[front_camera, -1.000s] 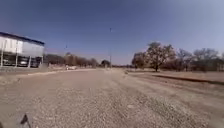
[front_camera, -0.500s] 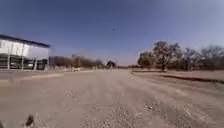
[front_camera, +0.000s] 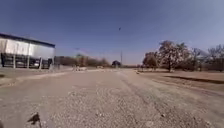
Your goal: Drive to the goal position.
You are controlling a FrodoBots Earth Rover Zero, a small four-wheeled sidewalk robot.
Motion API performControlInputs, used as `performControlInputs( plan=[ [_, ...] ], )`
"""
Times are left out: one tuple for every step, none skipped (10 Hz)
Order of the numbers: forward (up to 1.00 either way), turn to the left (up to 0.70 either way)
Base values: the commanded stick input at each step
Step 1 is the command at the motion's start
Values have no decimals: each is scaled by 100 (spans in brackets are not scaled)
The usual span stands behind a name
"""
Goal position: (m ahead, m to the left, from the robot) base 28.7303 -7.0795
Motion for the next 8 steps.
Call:
performControlInputs(
  plan=[
    [50, 0],
    [50, 0],
    [50, 0],
    [50, 0],
    [50, 0],
    [50, 0],
    [50, 0],
    [50, 31]
  ],
)
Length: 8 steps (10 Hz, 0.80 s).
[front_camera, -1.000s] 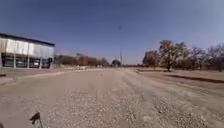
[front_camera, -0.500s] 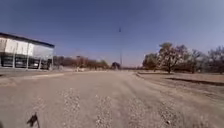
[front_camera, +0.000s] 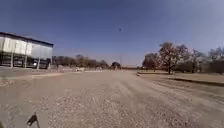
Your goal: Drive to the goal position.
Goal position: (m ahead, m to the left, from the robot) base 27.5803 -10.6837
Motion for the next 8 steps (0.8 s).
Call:
performControlInputs(
  plan=[
    [50, 50],
    [50, 43],
    [50, 16],
    [50, 0],
    [50, 0],
    [50, 0],
    [50, 0],
    [50, 0]
  ],
)
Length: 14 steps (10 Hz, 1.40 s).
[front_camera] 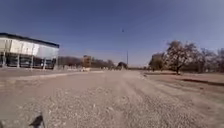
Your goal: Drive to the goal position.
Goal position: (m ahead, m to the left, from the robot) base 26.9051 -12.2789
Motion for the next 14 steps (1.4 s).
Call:
performControlInputs(
  plan=[
    [50, 0],
    [50, 0],
    [50, 0],
    [50, 0],
    [50, 0],
    [50, 0],
    [50, 0],
    [50, 0],
    [50, 0],
    [50, 0],
    [50, 0],
    [50, 0],
    [50, 0],
    [50, 0]
  ],
)
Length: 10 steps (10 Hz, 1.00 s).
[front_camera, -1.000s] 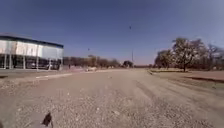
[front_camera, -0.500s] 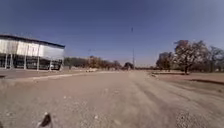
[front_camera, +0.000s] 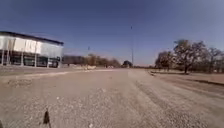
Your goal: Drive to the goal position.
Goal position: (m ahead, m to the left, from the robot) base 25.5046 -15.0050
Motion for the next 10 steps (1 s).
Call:
performControlInputs(
  plan=[
    [50, 0],
    [50, 0],
    [50, 0],
    [50, 0],
    [50, 0],
    [50, 0],
    [50, 0],
    [50, 0],
    [50, 0],
    [50, 0]
  ],
)
